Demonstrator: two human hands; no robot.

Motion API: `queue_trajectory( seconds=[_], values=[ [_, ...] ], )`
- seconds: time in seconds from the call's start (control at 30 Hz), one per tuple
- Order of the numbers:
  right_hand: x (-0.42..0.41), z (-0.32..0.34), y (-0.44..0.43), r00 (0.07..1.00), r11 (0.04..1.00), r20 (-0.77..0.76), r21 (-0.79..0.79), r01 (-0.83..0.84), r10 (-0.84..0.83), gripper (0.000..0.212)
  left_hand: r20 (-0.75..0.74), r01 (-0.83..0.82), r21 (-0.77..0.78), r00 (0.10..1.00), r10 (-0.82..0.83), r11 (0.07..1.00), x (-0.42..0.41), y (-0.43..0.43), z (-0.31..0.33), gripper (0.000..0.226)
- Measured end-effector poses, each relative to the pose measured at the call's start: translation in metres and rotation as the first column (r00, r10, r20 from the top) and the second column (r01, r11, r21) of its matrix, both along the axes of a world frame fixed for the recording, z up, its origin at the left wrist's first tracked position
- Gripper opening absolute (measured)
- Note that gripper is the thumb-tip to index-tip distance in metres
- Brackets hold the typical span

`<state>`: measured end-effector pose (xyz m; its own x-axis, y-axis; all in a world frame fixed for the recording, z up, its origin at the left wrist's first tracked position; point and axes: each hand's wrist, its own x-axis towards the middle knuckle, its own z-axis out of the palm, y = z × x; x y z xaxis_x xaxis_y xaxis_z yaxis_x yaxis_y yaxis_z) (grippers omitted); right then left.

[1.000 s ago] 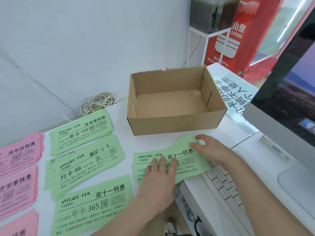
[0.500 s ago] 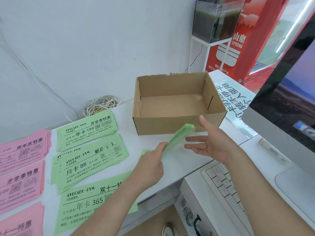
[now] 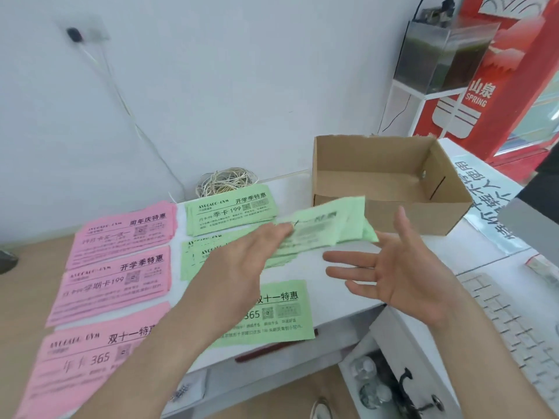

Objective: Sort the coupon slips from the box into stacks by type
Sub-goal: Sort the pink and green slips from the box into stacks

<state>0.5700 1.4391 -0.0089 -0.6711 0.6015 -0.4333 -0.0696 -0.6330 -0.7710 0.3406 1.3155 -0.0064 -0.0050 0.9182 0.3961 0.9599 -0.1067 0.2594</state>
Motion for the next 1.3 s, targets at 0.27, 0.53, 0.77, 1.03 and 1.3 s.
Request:
queue_trajectory(
  seconds=[0.27, 0.53, 0.77, 1.03, 1.3],
  values=[
    [-0.059, -0.064, -0.049, 0.797, 0.923, 0.601, 0.338, -0.181, -0.064, 0.06, -0.269, -0.04, -0.516, 0.956, -0.118, 0.856, -0.001, -0.059, -0.078, 0.069],
    [-0.084, -0.111, -0.072, 0.517, 0.714, 0.744, 0.625, -0.316, -0.422, 0.052, -0.141, -0.026, -0.666, 0.986, -0.091, 0.745, -0.006, -0.067, -0.11, 0.079],
    [-0.063, -0.102, -0.099, 0.4, 0.589, 0.881, 0.467, -0.66, -0.251, 0.113, -0.13, -0.052, -0.656, 0.99, -0.045, 0.753, -0.016, -0.048, -0.104, 0.096],
    [-0.069, -0.101, -0.085, 0.261, 0.221, 0.933, 0.316, -0.922, -0.248, 0.119, -0.17, -0.095, -0.676, 0.985, -0.029, 0.731, -0.018, -0.041, -0.111, 0.108],
    [-0.064, -0.089, -0.051, 0.277, 0.058, 0.949, 0.288, -0.956, -0.154, 0.129, -0.183, -0.183, -0.669, 0.98, 0.08, 0.72, -0.025, -0.041, -0.114, 0.118]
  ],
)
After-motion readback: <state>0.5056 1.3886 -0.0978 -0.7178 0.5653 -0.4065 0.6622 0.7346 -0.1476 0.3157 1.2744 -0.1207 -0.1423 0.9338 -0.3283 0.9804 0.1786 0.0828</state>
